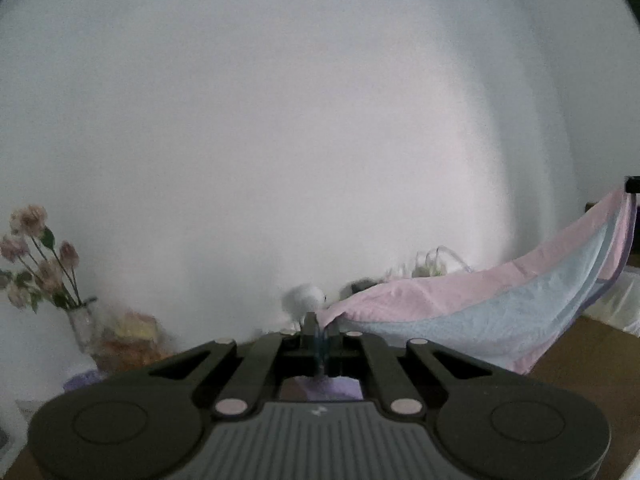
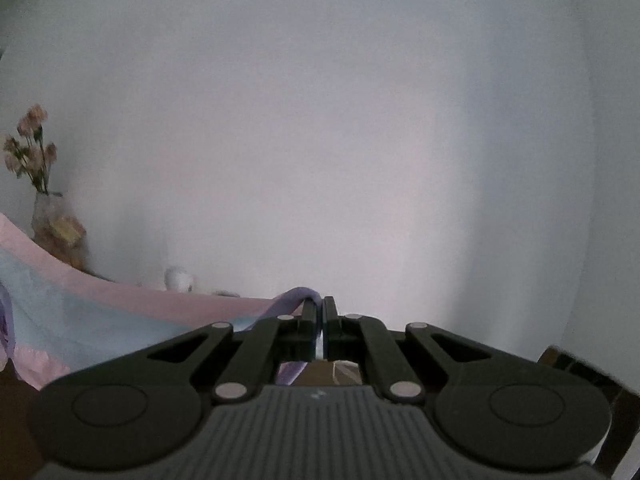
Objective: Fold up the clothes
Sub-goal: 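Lift the garment with both grippers and shake it open in the air, then lay the garment flat on the table and open both grippers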
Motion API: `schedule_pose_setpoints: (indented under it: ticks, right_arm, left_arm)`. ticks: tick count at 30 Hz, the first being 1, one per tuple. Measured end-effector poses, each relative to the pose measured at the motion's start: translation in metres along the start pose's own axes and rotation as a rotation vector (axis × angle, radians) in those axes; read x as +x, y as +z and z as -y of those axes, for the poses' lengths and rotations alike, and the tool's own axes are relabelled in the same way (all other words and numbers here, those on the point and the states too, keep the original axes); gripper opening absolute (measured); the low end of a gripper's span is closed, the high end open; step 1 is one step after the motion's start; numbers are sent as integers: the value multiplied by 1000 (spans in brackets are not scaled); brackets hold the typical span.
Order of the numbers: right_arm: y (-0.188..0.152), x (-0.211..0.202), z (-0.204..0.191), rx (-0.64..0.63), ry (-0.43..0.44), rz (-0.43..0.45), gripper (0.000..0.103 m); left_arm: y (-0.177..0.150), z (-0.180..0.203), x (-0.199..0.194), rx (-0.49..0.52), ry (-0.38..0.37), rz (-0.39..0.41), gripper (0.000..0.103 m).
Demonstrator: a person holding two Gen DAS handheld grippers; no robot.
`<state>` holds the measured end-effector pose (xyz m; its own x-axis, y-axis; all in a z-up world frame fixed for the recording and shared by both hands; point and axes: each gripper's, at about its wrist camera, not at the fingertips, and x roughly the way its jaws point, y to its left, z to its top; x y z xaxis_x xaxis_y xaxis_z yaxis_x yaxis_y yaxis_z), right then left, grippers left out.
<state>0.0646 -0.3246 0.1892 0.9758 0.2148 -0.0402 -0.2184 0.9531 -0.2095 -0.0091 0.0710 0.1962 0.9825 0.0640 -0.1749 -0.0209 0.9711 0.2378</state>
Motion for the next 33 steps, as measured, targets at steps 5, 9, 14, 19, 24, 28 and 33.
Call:
schedule_pose_setpoints:
  ticks: [5,9,14,19,24,28,33]
  right_arm:
    - [24,-26,12,10,21,31,2]
    - [32,14,20,60,88,-89,2]
    - [-30,145,12,117,138,-439,2]
    - [-131,249,-17,139,109,-710,2]
    - [-166,268,-24,194,124,-734,3]
    - [-166,263,-14,245,93,-702,68]
    - [-141,216,-3,227,144,-595,78]
  left_arm:
    - [24,-10,-28,11,-16,9,1]
    - [33,-10,24,10,-58,-140,2]
    - [-12,8,156,-17,-104,-467,4]
    - [-86,32,255,-42,-87,-658,4]
    - [-101,33,270,-76,-122,-657,12]
    - [-101,23,252,-78,-139,-625,60]
    - [-101,11,230,-80,-159,-585,81]
